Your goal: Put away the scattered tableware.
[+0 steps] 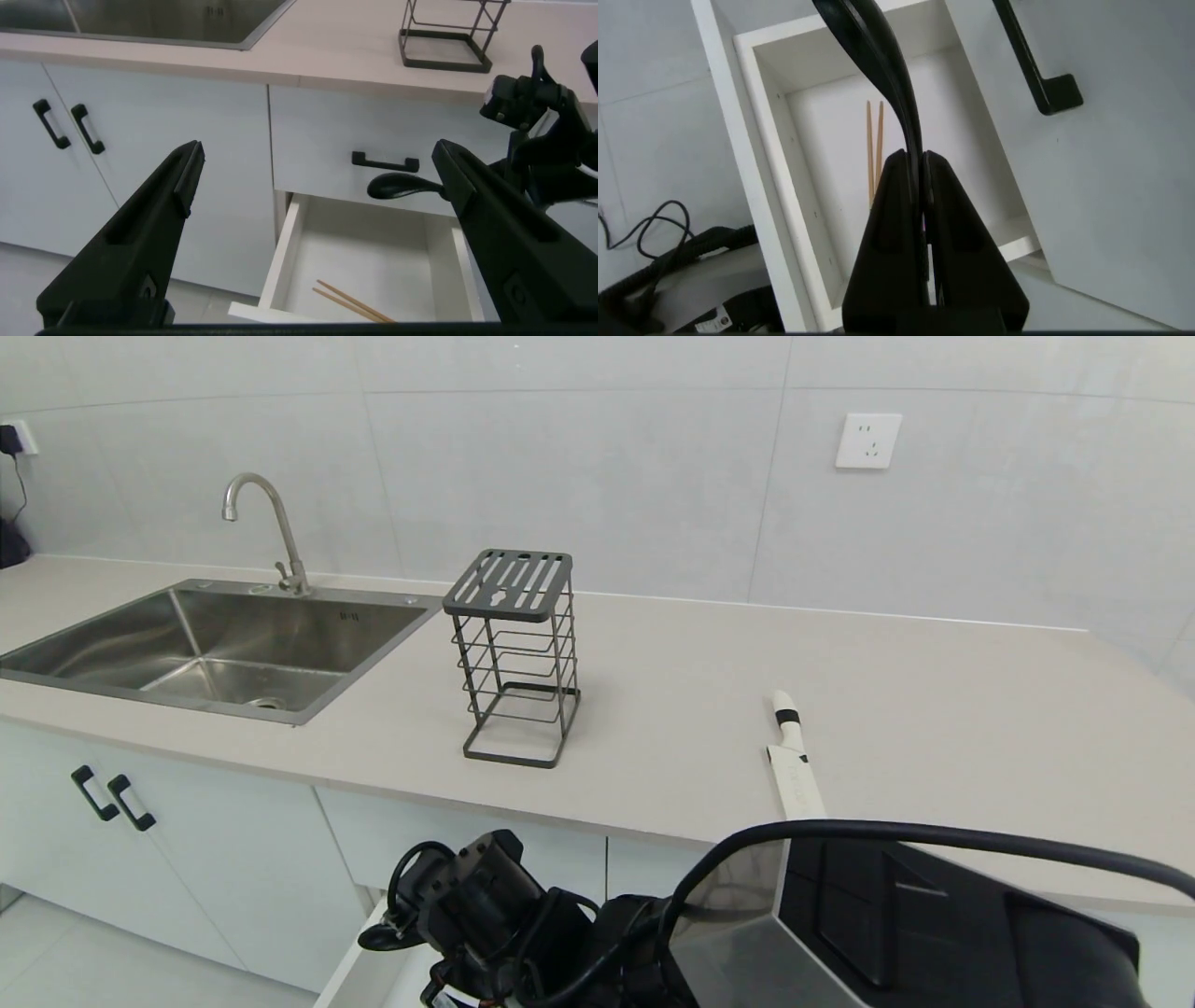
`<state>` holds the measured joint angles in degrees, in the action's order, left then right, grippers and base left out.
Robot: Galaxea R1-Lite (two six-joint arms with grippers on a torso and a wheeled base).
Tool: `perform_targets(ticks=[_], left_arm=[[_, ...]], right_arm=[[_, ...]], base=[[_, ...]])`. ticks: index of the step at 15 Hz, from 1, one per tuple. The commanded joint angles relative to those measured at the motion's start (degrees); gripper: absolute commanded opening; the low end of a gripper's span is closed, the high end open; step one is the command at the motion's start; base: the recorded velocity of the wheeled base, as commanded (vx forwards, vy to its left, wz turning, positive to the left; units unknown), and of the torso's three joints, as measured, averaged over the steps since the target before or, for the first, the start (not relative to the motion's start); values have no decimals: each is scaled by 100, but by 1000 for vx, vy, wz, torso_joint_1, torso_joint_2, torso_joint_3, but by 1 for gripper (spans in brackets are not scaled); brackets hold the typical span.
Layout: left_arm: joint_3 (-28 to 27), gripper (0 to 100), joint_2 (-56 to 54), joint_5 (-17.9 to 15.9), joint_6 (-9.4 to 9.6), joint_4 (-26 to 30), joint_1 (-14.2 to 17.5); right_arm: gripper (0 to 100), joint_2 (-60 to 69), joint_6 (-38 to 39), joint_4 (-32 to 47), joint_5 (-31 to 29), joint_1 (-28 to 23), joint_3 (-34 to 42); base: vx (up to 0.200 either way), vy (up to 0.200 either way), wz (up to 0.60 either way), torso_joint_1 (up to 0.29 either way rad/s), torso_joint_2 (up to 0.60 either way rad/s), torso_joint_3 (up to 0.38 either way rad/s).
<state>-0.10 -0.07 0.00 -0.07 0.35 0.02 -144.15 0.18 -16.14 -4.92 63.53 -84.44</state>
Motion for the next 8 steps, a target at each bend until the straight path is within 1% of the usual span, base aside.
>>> perform_targets(ticks=[1,4,6,8], left_arm=[[1,100,7,0,-1,0,6],[1,100,7,0,-1,0,6],[1,100,7,0,-1,0,-2],[1,100,7,0,-1,0,6]], right_arm=[[0,-16,-1,-3,-8,2,-2],[0,-7,26,-12,-8,28,-11],[0,-7,43,-12,0,46,-37],[0,1,43,-12,9,90,-46]], base=[[0,0,0,0,0,0],[0,0,0,-7,15,17],[0,0,0,-122,315,200],[0,0,0,-156,454,285]])
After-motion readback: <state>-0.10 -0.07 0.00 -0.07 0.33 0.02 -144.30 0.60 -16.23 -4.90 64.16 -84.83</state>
